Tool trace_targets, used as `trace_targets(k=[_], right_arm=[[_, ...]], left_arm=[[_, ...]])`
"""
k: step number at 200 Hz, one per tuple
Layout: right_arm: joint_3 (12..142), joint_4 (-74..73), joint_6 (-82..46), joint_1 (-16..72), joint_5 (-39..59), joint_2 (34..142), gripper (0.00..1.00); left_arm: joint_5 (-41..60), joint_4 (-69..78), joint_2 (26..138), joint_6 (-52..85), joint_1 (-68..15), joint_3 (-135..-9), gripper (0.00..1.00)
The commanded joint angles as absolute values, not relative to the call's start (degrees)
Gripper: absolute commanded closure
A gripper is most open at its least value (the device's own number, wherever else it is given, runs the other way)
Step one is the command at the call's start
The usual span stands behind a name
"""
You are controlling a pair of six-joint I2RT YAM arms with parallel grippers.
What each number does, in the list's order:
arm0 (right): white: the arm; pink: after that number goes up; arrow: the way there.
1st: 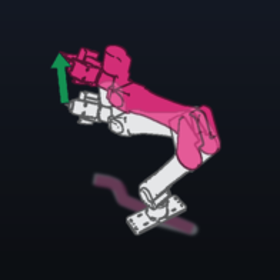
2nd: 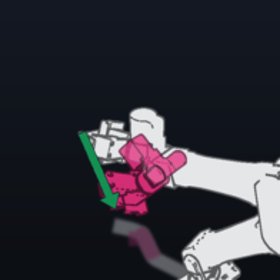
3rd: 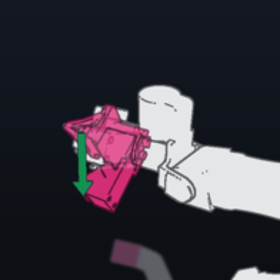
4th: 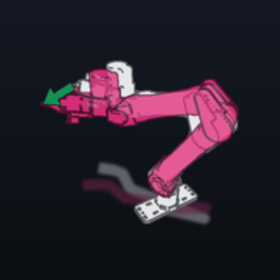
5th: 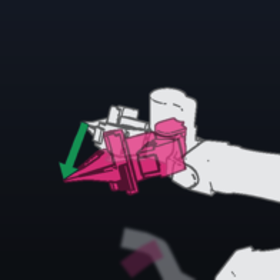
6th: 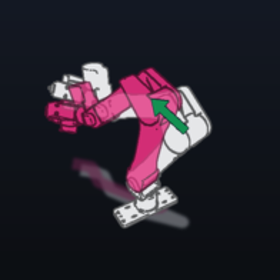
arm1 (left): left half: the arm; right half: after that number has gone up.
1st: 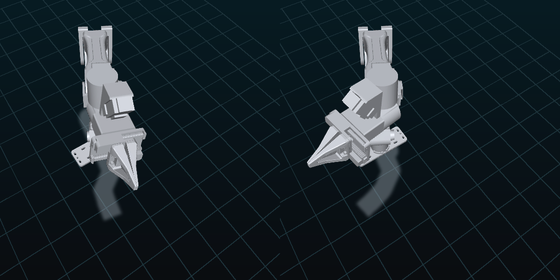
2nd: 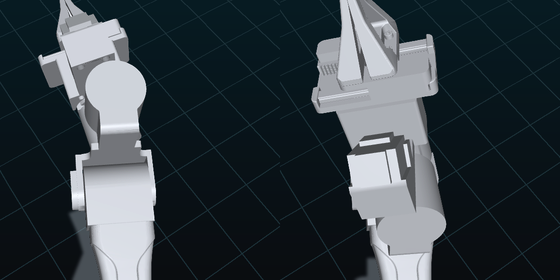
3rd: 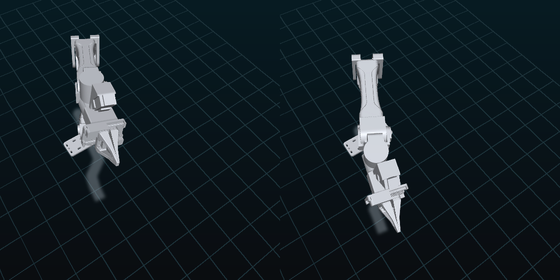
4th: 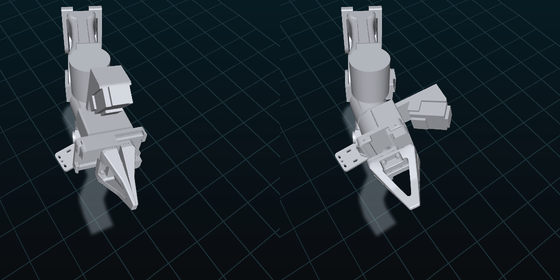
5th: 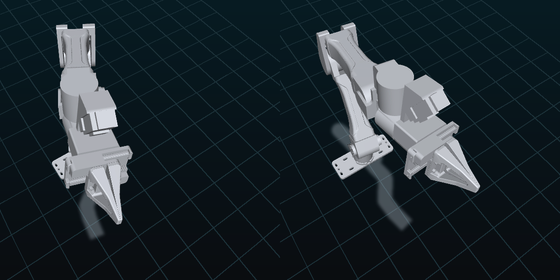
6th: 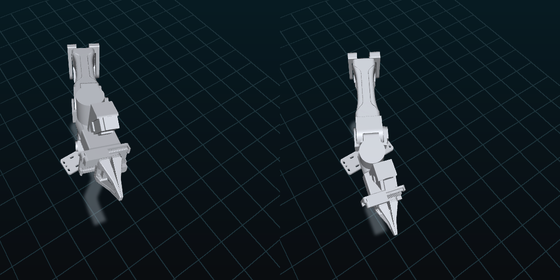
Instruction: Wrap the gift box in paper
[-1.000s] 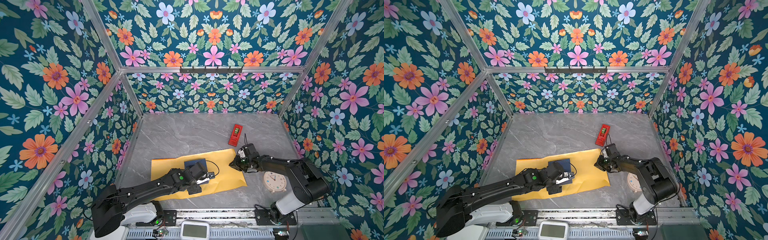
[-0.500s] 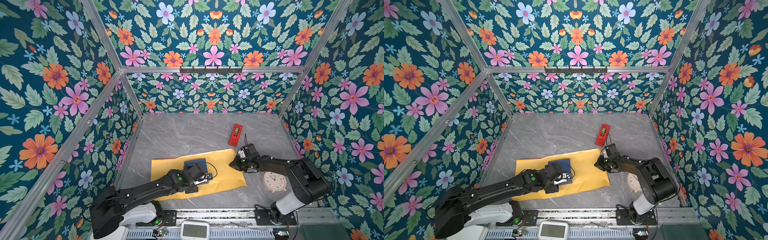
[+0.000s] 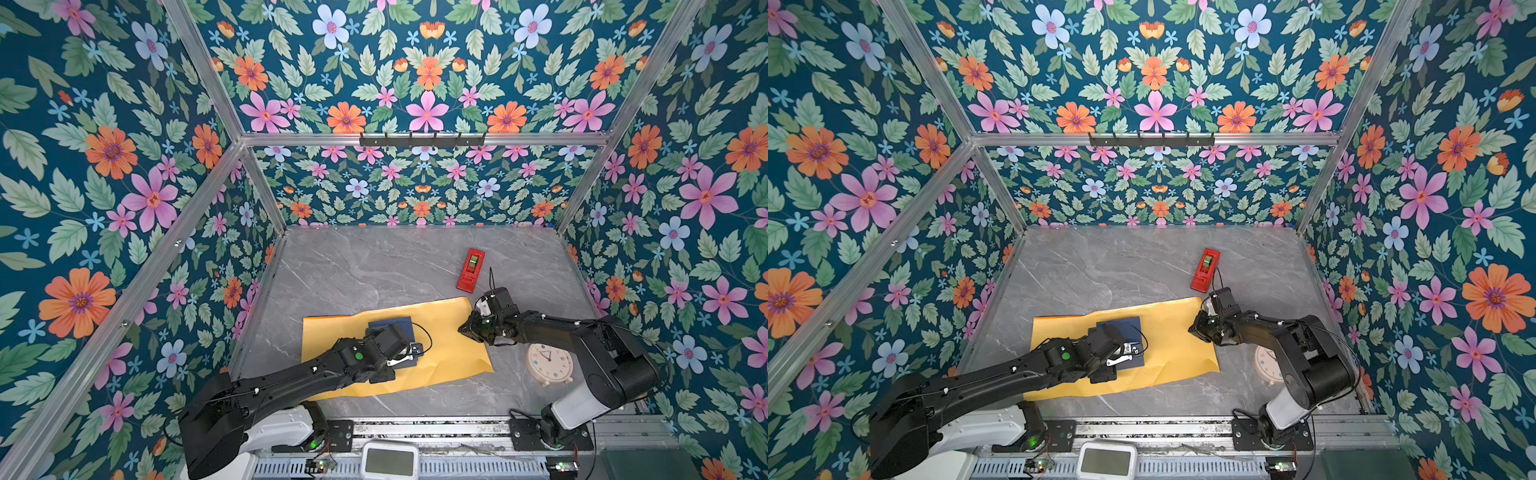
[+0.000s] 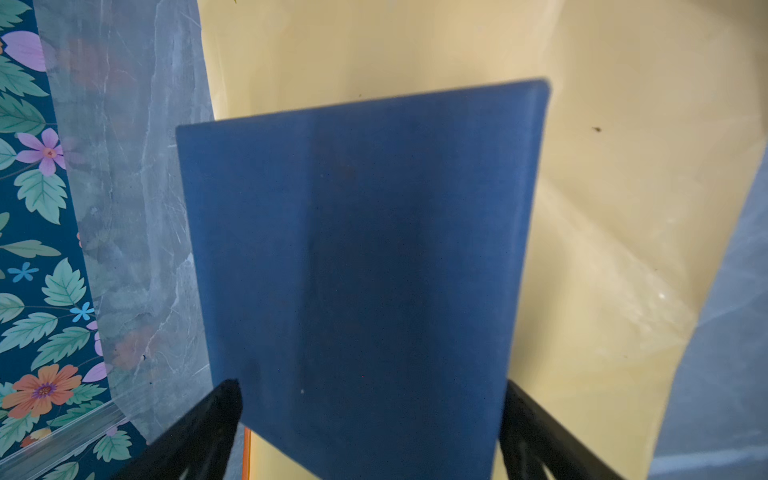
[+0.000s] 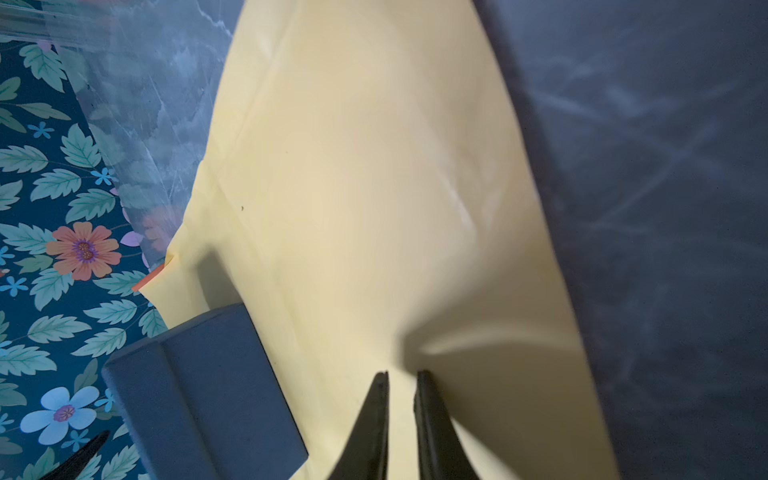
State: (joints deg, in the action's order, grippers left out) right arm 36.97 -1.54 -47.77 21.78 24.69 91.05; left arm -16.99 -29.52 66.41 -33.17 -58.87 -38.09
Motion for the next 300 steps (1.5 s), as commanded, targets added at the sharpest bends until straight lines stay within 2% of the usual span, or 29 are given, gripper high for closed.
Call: trace_targets(k=[1,80,167,222,300], right_arm=[[36.5,3.8,-47.6,21.9,20.6,91.4,0.84],[36.8,4.7,-47.4,21.8,19.9,90.9,0.84],[36.9,7.5,-46.8,21.6,16.3,89.7,0.84],[35.8,8.8,-45.5,18.2,14.8,87.4,0.85],[35.2,8.2,-44.8,17.1,15.7,86.9,0.85]], left_arm=[[-18.3,-29.5,66.3,-33.8,-58.5,-37.9,0.03],[-17.4,-28.5,65.5,-34.1,-58.1,-37.2,0.04],[-16.8,-27.0,68.3,-34.0,-57.5,-38.2,0.05],[-17.1,-23.9,72.5,-34.0,-57.0,-40.0,0.04],[-15.9,-22.2,75.2,-32.6,-54.3,-42.2,0.07]])
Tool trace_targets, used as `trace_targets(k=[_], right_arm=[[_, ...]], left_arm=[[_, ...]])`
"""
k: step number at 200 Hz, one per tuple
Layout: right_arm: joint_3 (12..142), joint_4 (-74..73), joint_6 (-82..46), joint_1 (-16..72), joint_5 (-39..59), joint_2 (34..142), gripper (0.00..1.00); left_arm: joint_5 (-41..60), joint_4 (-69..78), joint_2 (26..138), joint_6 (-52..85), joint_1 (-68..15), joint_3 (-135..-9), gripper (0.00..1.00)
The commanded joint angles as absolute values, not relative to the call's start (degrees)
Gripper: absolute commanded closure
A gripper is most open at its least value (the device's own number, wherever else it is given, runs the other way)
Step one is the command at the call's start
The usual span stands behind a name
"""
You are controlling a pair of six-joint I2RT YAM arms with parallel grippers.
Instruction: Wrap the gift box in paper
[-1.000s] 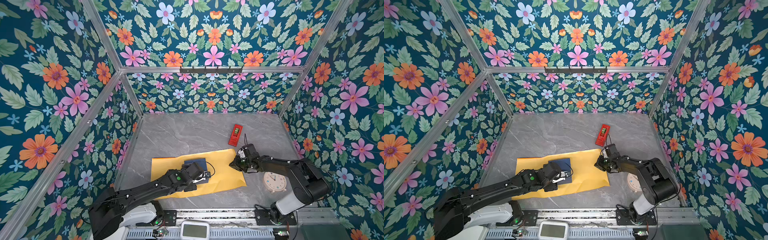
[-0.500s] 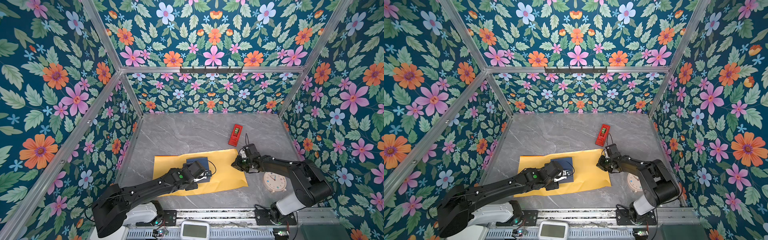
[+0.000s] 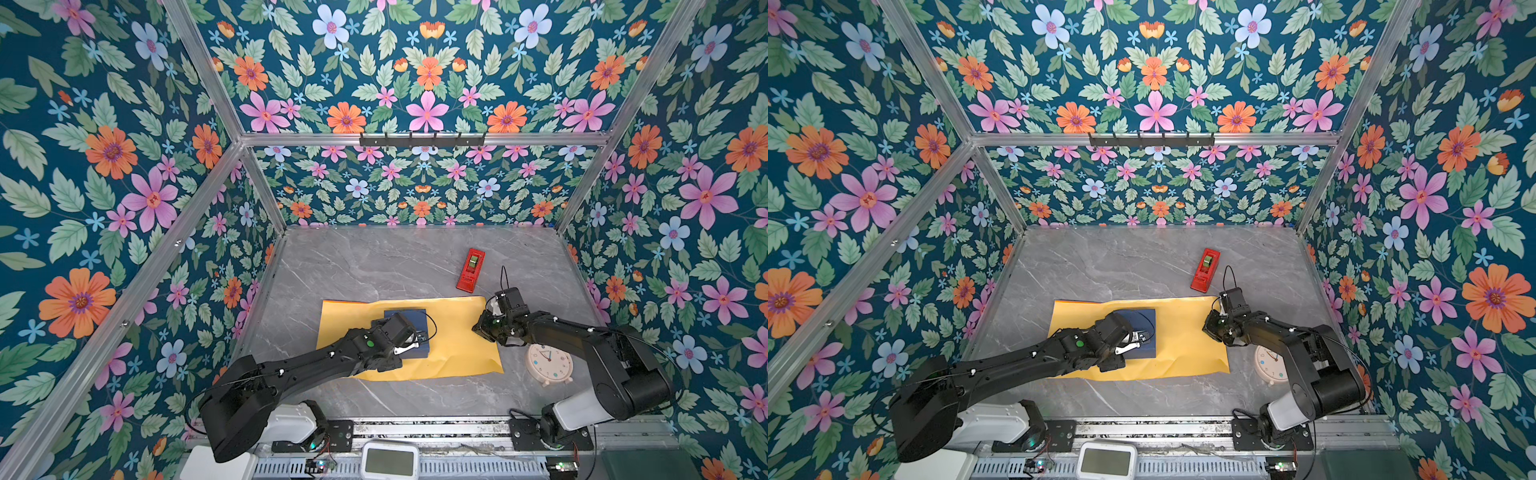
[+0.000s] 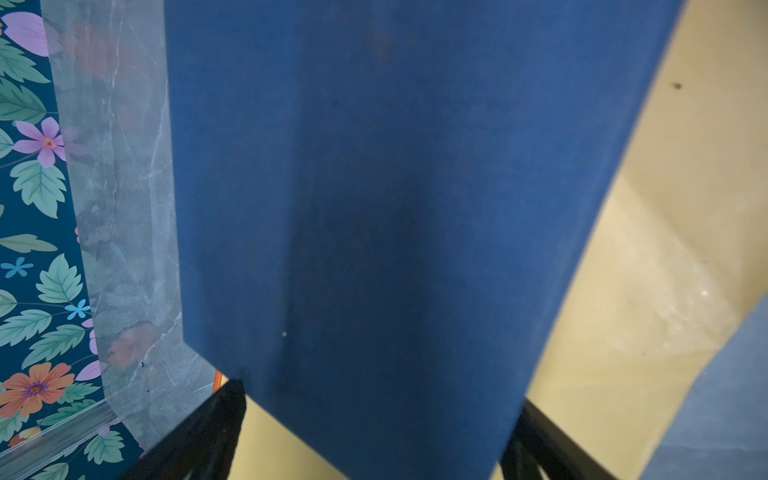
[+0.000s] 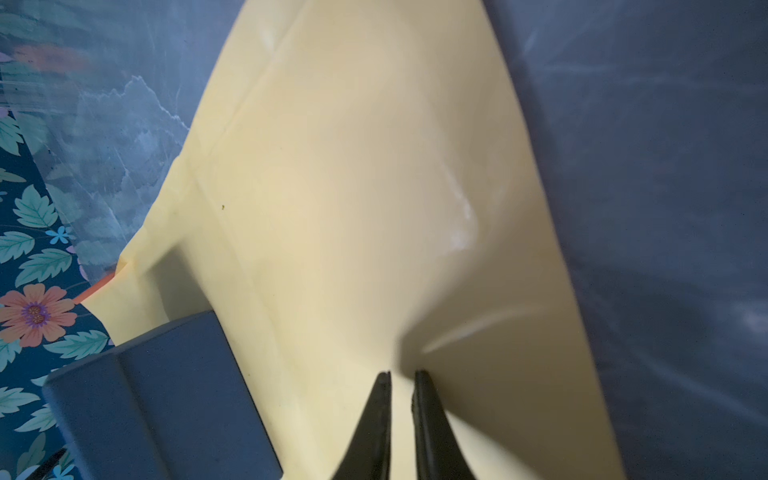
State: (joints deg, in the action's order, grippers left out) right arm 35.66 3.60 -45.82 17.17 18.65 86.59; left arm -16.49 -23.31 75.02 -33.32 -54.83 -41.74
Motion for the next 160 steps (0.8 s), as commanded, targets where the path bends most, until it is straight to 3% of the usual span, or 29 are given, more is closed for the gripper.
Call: trace_targets(k=[1,92,125,160], right_arm=[[35.2,8.2,-44.7,17.2,15.6,86.9,0.85],[37.3,9.7,-42.9,17.2,17.2,85.8,0.82],[39.9,14.7,-39.8,17.2,18.4,81.0,0.71],[41.7,27.1,-37.6,17.1,13.6,74.4,0.55]], left_arm=[[-16.0,-22.2,75.2,-32.6,-54.3,-42.2,0.07],[-13.1,-21.5,73.7,-31.9,-53.8,-42.3,0.04],[-9.6,-21.6,70.9,-30.8,-53.8,-42.0,0.01],[-6.5,-20.2,65.7,-29.0,-53.7,-40.9,0.01]])
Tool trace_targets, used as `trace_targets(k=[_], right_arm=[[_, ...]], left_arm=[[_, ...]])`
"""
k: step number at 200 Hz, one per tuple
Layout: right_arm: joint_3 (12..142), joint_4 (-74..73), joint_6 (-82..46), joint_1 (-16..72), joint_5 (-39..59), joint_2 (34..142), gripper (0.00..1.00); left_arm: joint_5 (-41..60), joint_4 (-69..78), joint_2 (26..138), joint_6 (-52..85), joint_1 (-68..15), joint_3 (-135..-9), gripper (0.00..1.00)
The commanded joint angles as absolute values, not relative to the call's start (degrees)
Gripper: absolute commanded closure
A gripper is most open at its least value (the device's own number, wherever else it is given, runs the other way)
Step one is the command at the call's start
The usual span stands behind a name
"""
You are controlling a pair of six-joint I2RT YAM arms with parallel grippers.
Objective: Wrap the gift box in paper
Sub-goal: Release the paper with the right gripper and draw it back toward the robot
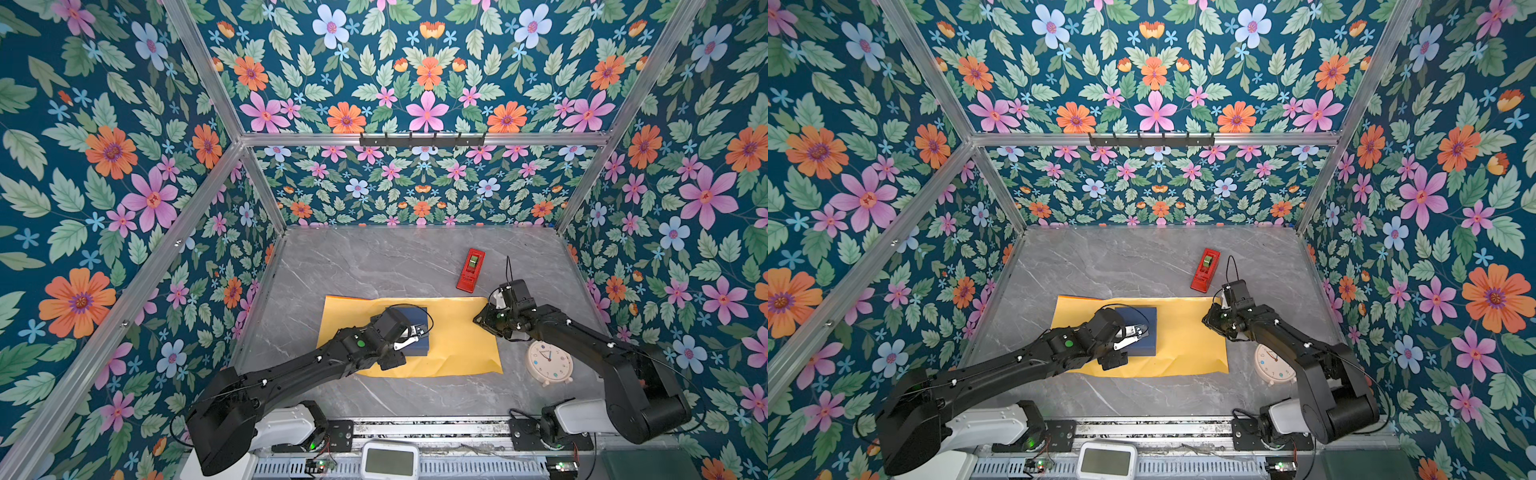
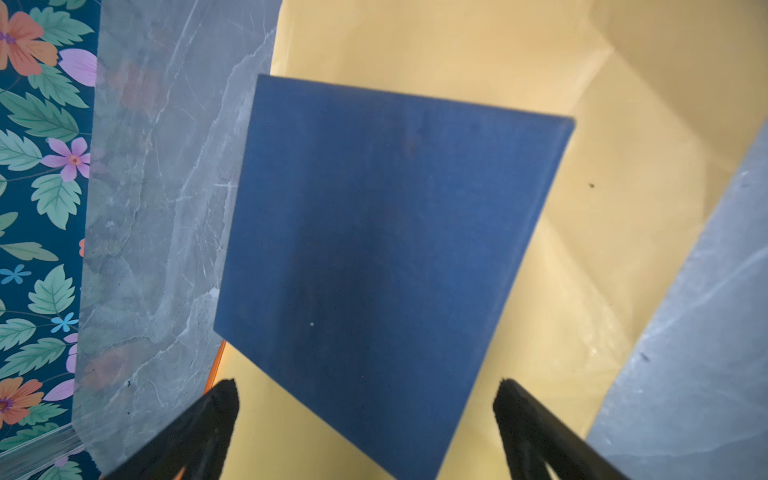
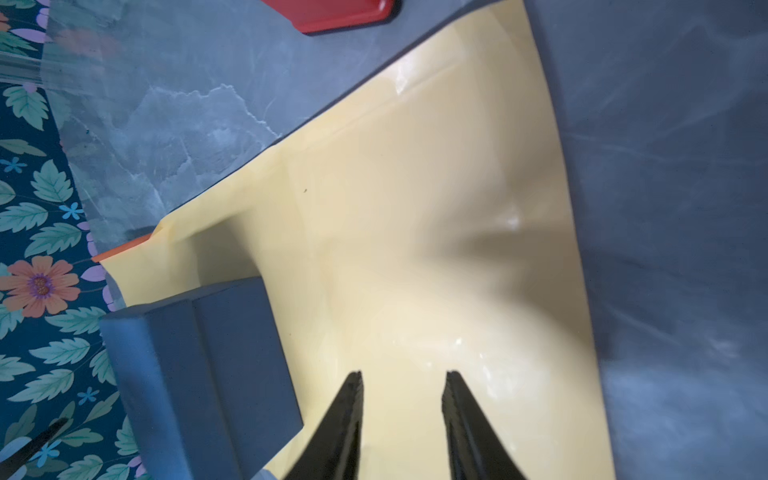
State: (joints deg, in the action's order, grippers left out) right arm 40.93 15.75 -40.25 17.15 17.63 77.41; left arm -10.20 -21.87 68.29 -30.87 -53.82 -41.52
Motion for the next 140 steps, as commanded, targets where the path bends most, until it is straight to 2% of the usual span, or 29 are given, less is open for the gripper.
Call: trace_targets(k=[1,33,56,85,116,138,140], right_arm=[[41.7,27.4,-37.6,17.1,13.4,74.2,0.54],[40.9,33.3,-36.6,17.1,12.3,70.5,0.43],[39.8,31.3,-37.2,18.3,16.7,69.7,0.44],[39.9,36.3,-39.1,20.1,13.0,67.9,0.47],[37.0,40.6,-41.9,20.1,7.4,65.1,0.37],[35.2,40.8,-42.9,20.0,8.4,65.2,0.31],[34.9,40.6,-43.0,20.1,8.8,65.3,0.29]], left_arm=[[-6.5,-20.1,65.6,-29.0,-53.7,-40.8,0.01],[-8.9,-18.3,66.8,-32.0,-53.8,-39.8,0.00],[-9.0,-19.2,71.7,-32.3,-53.8,-43.4,0.00],[-7.6,-18.8,73.7,-31.4,-53.9,-45.9,0.00],[-4.5,-15.7,70.0,-29.6,-53.9,-45.1,0.00],[-0.2,-11.0,66.7,-25.1,-53.8,-44.4,0.00],[-0.1,-10.6,66.5,-24.7,-53.8,-44.3,0.00]])
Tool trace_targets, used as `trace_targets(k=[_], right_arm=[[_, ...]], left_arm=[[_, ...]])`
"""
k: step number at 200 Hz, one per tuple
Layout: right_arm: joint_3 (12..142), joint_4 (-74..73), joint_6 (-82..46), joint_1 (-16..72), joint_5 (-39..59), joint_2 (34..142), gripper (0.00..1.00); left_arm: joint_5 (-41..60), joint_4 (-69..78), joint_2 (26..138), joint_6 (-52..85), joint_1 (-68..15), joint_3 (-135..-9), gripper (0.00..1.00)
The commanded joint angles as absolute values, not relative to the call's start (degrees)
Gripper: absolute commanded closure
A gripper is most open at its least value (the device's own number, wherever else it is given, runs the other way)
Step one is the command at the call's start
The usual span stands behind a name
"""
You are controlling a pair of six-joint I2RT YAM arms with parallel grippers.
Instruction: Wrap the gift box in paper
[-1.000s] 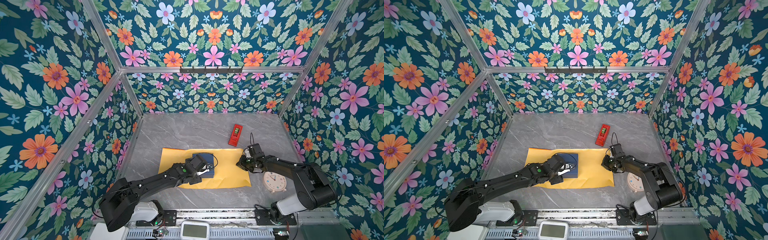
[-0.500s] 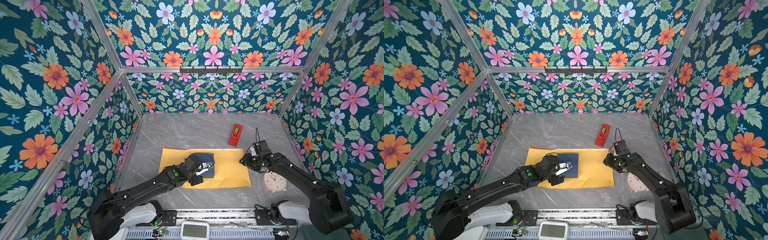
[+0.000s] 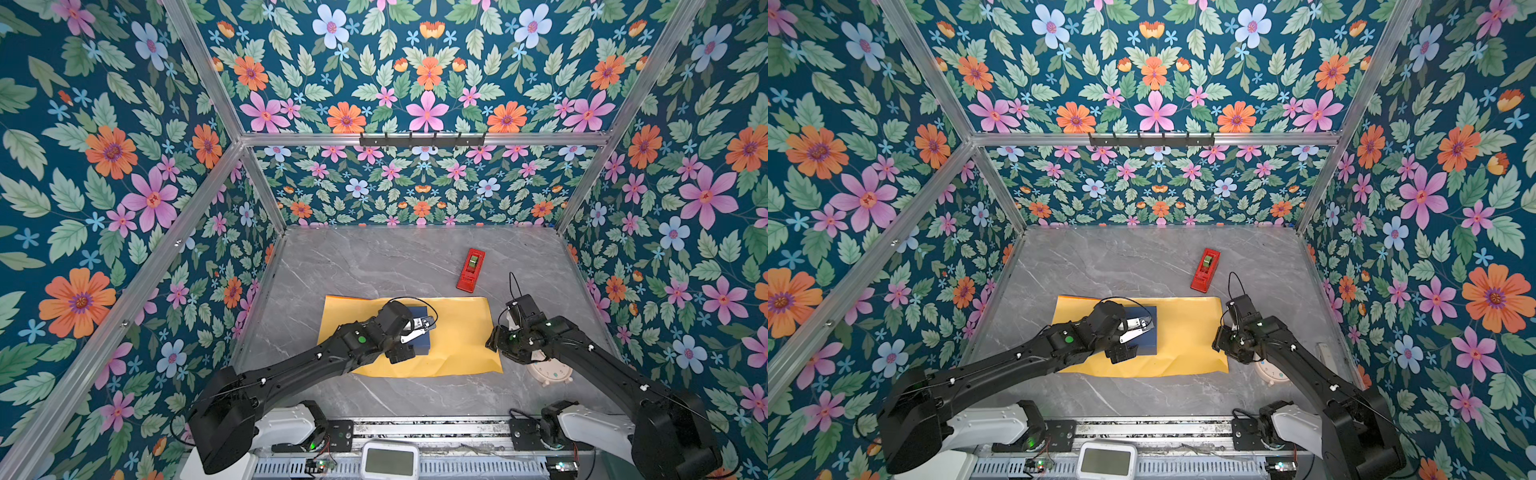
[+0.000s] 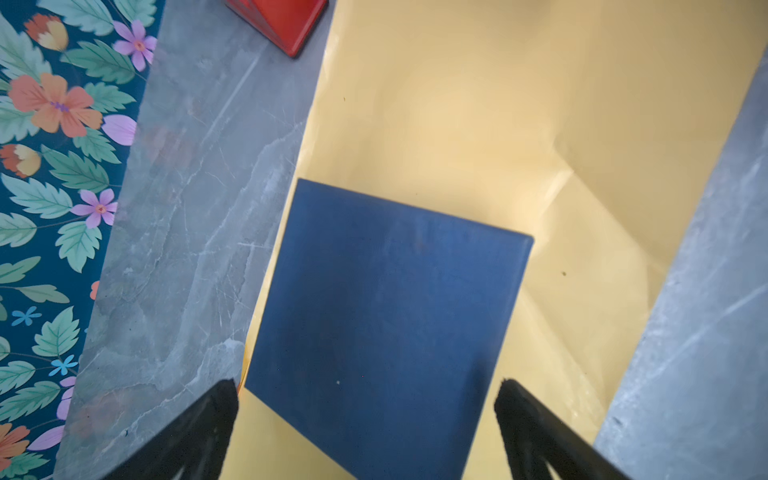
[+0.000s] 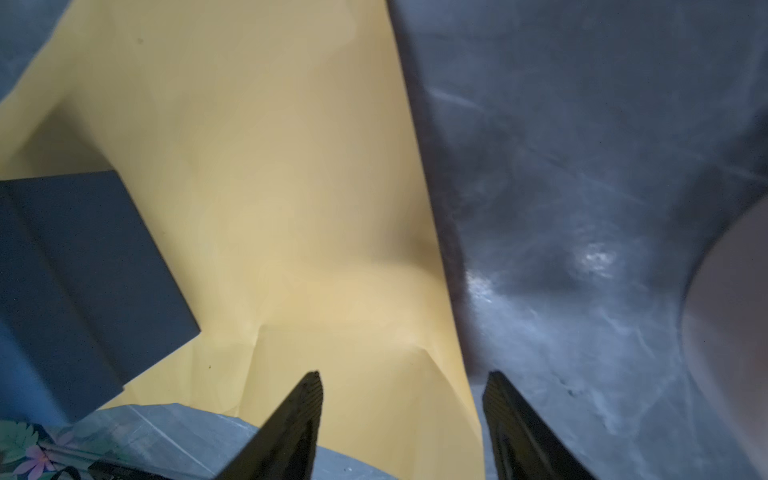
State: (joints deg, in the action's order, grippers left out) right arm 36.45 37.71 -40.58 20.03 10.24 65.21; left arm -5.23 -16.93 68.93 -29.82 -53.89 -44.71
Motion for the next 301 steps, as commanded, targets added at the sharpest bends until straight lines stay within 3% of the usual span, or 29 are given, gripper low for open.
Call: trace_targets(k=[1,23,40,82,129,181,210,255,301], right_arm=[[34.8,40.5,-43.0,20.1,9.0,65.3,0.28],[31.8,35.5,-43.8,20.1,13.7,65.0,0.26],[29.0,29.4,-45.5,20.1,18.0,63.8,0.30],[23.7,20.9,-49.6,20.1,19.4,58.8,0.60],[23.7,22.6,-49.8,20.3,14.6,51.1,0.88],[27.0,22.9,-49.1,24.1,11.8,51.6,1.00],[30.4,20.8,-48.5,29.6,8.6,52.9,1.00],[36.1,16.1,-46.7,39.2,4.2,59.5,1.00],[39.7,11.5,-46.7,45.4,2.7,65.6,1.00]], left_arm=[[0.0,-10.4,66.4,-24.5,-53.8,-44.3,0.00],[0.5,-6.8,65.8,-21.3,-53.8,-43.7,0.00],[-0.9,-5.0,66.2,-19.7,-53.7,-43.5,0.00],[-2.5,-1.8,66.9,-12.3,-52.0,-43.8,0.00],[0.9,0.6,67.3,2.3,-46.6,-44.6,0.02],[1.4,-3.3,72.0,17.9,-46.1,-50.1,0.07],[2.7,-10.0,76.0,27.5,-46.1,-54.6,0.11],[15.7,-4.2,80.8,41.2,-43.9,-53.8,0.17],[19.0,-5.5,83.9,41.0,-41.6,-56.5,0.18]])
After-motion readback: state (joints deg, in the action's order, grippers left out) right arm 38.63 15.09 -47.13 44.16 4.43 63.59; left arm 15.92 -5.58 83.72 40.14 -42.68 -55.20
